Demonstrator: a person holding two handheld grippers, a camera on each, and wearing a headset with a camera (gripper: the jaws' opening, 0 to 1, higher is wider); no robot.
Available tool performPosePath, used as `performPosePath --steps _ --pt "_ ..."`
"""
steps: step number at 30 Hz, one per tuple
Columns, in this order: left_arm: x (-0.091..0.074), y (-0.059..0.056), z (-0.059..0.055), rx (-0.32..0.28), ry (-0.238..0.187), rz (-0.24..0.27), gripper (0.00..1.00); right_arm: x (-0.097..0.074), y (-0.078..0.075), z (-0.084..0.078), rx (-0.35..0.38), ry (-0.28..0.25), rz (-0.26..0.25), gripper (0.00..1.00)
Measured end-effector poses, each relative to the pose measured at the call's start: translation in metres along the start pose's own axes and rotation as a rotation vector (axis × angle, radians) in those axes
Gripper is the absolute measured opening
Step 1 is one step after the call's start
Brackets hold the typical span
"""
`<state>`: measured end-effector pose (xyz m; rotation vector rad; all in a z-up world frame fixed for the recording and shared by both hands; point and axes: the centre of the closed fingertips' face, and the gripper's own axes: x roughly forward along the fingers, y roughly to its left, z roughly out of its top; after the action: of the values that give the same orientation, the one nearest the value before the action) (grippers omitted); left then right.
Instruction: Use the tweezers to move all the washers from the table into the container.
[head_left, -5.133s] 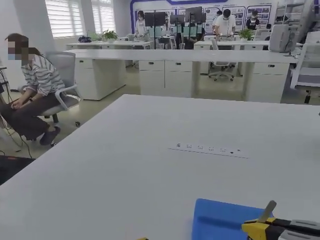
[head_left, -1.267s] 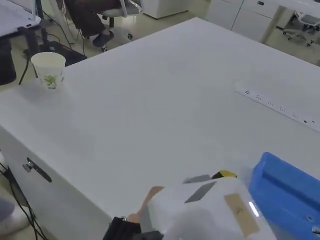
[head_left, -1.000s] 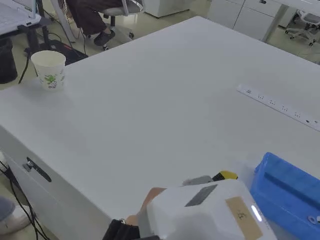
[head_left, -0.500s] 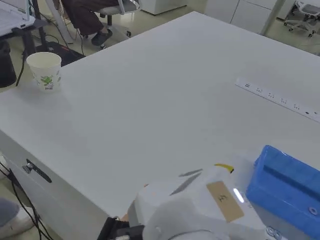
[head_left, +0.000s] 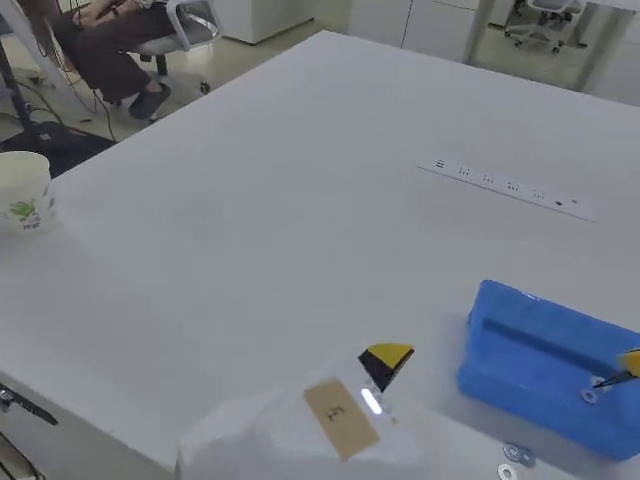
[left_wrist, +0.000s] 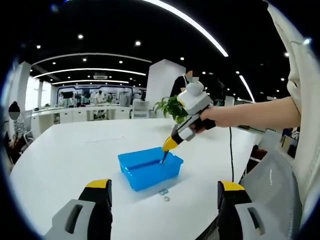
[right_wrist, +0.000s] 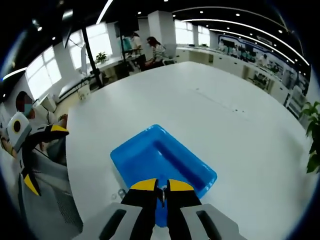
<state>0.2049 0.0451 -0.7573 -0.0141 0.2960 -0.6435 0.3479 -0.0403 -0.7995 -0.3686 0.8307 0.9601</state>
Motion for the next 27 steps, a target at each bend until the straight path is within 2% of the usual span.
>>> performPosePath --steps 4,7,13,18,27 --pt "0.001 -0.001 -0.003 0.009 0.015 -0.007 0.88 0.011 0.001 0.003 0.031 0.019 0.044 0.03" --pt "0.001 0.000 -0.006 0.004 0.029 -0.007 0.88 0.019 -0.005 -0.001 0.046 0.055 0.045 0.03" --pt "0.002 0.001 -0.009 0.013 0.040 -0.006 0.87 0.027 -0.010 -0.002 0.075 0.068 0.065 0.03" --pt "0.001 0.003 -0.010 0.017 0.041 -0.001 0.87 0.038 -0.013 -0.001 0.073 0.108 0.077 0.03" --pt "0.001 0.004 -0.012 0.020 0.047 0.008 0.87 0.044 -0.008 -0.003 0.086 0.136 0.083 0.03"
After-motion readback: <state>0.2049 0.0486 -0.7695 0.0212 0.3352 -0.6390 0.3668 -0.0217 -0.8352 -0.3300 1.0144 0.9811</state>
